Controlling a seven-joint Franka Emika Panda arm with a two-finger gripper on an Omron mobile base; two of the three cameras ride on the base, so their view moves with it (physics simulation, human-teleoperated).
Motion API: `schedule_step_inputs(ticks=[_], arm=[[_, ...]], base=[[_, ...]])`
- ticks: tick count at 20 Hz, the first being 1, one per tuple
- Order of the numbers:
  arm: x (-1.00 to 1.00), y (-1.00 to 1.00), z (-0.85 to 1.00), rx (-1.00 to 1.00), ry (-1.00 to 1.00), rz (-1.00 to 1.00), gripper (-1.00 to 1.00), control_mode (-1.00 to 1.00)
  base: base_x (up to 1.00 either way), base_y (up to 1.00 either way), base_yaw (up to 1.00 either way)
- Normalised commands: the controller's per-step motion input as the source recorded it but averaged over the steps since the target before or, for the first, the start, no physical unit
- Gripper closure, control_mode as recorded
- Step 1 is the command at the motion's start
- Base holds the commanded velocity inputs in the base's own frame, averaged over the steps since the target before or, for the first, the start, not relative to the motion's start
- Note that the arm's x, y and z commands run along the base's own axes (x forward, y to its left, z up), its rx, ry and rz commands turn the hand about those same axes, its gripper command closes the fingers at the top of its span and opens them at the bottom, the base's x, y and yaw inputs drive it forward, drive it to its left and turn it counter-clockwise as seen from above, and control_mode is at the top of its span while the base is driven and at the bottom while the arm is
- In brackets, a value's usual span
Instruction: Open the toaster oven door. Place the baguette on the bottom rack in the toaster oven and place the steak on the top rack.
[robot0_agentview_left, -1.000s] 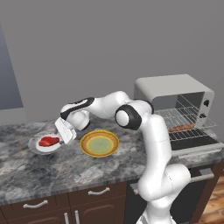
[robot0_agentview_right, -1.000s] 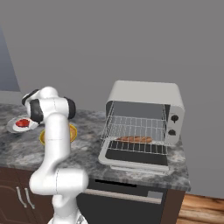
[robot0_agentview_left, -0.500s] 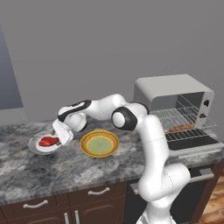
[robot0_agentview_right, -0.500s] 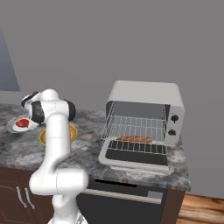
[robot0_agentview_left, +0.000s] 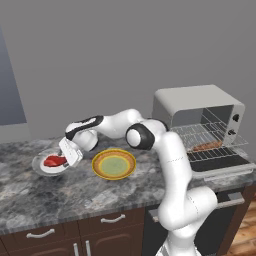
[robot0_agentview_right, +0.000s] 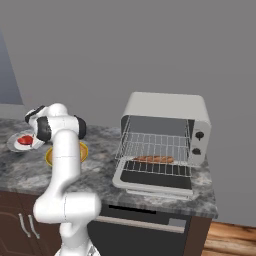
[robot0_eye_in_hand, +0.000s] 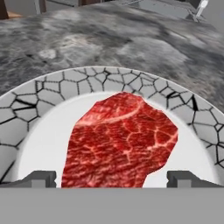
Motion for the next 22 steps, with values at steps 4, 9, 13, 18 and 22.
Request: schedule_step_inputs(ticks=[4, 9, 13, 18, 22], arm=[[0.0, 0.0, -0.31, 0.0, 0.0, 0.0, 1.0, -1.0], [0.0, 0.0, -0.44, 0.0, 0.0, -0.03, 1.0, -1.0], [0.0, -0.01, -0.44, 0.0, 0.01, -0.06, 1.0, -1.0], [0.0, -0.08, -0.15, 0.0, 0.0, -0.11, 1.0, -1.0], [-0.14, -0.21, 0.15, 0.03, 0.0, -0.22, 1.0, -1.0]], base=[[0.0, 0.0, 0.0], [0.0, 0.0, 0.0], [0.0, 0.0, 0.0], [0.0, 0.0, 0.0], [0.0, 0.0, 0.0]])
